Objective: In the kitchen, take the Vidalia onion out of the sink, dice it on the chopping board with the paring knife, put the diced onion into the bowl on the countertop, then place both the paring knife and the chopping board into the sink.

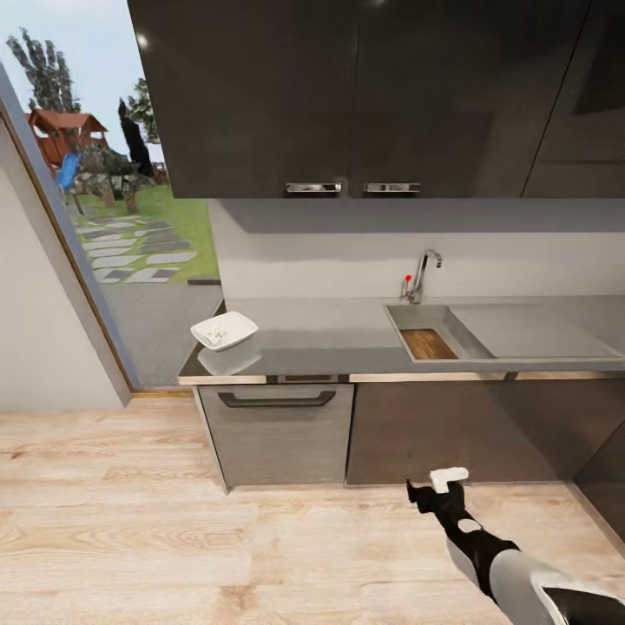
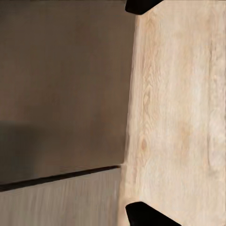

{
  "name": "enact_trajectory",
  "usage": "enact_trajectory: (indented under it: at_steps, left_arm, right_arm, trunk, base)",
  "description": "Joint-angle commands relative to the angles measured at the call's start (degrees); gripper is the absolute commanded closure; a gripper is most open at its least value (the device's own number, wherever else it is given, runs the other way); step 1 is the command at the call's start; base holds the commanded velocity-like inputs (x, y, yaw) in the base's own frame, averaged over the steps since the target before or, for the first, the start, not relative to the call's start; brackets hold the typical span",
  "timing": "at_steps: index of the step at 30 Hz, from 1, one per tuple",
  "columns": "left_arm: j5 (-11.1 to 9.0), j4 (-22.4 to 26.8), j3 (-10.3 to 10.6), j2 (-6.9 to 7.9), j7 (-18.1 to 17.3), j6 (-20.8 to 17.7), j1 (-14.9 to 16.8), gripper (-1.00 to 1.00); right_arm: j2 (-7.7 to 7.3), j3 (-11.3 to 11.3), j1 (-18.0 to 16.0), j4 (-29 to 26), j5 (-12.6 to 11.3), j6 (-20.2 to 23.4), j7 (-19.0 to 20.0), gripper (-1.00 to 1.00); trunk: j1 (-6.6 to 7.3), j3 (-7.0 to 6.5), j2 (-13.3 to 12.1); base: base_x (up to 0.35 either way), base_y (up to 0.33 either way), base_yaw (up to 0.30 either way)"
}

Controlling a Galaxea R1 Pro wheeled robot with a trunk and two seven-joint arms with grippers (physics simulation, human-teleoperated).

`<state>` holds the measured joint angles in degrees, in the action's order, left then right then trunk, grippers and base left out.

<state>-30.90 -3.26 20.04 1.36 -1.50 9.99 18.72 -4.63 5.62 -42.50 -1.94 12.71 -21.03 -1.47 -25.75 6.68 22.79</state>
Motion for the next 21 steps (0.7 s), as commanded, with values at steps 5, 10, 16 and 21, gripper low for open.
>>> enact_trajectory:
  at_steps: [5, 10, 16, 21]
  left_arm:
    - [-0.3, 5.4, 0.4, 0.56, -0.1, 0.4, 0.1, -1.00]
    - [-0.3, 7.7, 0.5, 2.92, -0.1, 5.0, 0.0, -1.00]
    - [-0.3, 6.3, 0.7, 3.47, -0.1, 8.4, 0.0, -1.00]
    - [-0.3, 6.1, 0.7, 3.61, -0.1, 8.5, 0.1, -1.00]
  right_arm:
    - [2.29, 0.5, 11.2, 1.0, 1.6, -6.5, -0.1, -1.00]
    - [5.84, 0.5, 19.4, 1.0, 1.6, -12.8, -0.2, -1.00]
    - [6.38, 0.8, 20.5, 0.9, 1.5, -13.8, -0.7, -1.00]
    - [6.39, 0.8, 20.5, 0.8, 1.3, -13.8, -0.8, -1.00]
  trunk:
    - [-0.04, 0.11, 0.1]
    - [-0.04, 0.11, 0.1]
    - [-0.04, 0.11, 0.1]
    - [-0.04, -0.22, 0.1]
  base:
    - [0.000, 0.000, 0.000]
    - [0.000, 0.000, 0.000]
    - [0.000, 0.000, 0.000]
    - [0.000, 0.000, 0.000]
